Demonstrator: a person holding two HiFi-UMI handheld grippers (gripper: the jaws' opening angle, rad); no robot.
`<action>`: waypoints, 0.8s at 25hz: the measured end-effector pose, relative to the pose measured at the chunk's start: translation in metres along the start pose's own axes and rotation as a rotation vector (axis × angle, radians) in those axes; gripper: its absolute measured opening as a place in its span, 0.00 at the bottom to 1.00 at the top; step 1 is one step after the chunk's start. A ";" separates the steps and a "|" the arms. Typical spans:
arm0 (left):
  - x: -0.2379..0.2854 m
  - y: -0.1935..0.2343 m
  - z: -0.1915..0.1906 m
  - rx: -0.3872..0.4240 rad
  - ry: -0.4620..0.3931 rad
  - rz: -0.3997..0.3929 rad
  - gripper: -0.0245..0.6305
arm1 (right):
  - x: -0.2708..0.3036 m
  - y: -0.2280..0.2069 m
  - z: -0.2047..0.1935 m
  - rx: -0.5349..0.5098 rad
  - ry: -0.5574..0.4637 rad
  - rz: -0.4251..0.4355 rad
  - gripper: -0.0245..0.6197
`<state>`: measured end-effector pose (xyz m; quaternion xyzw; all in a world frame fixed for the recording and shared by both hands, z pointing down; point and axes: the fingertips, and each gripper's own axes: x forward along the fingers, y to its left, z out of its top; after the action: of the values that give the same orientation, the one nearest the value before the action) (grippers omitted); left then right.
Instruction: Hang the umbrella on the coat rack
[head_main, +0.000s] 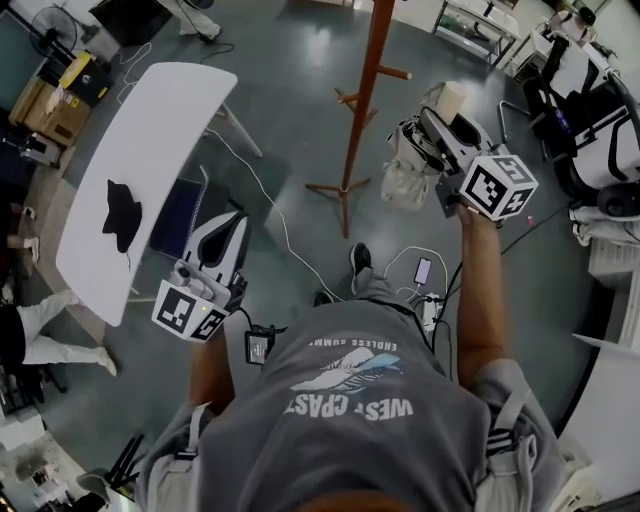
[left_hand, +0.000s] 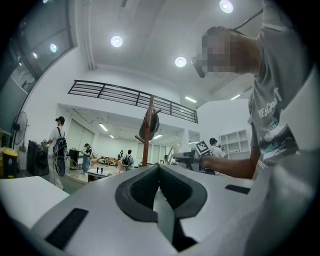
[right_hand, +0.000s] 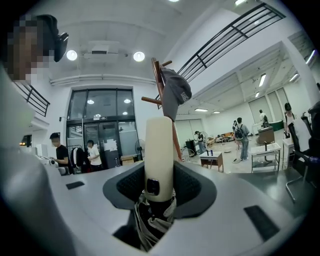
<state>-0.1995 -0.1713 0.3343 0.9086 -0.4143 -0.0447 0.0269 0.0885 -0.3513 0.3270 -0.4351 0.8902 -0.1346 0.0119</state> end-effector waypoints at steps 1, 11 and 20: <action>0.003 0.003 0.000 -0.001 0.003 0.006 0.06 | 0.005 -0.005 -0.002 0.004 0.004 -0.003 0.30; 0.045 0.019 0.000 -0.017 -0.005 0.041 0.06 | 0.060 -0.044 -0.025 0.013 0.076 0.012 0.30; 0.054 0.027 -0.011 -0.038 0.003 0.089 0.06 | 0.089 -0.035 -0.044 -0.018 0.135 0.077 0.30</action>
<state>-0.1831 -0.2298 0.3444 0.8887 -0.4534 -0.0499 0.0469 0.0543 -0.4311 0.3862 -0.3906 0.9062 -0.1550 -0.0468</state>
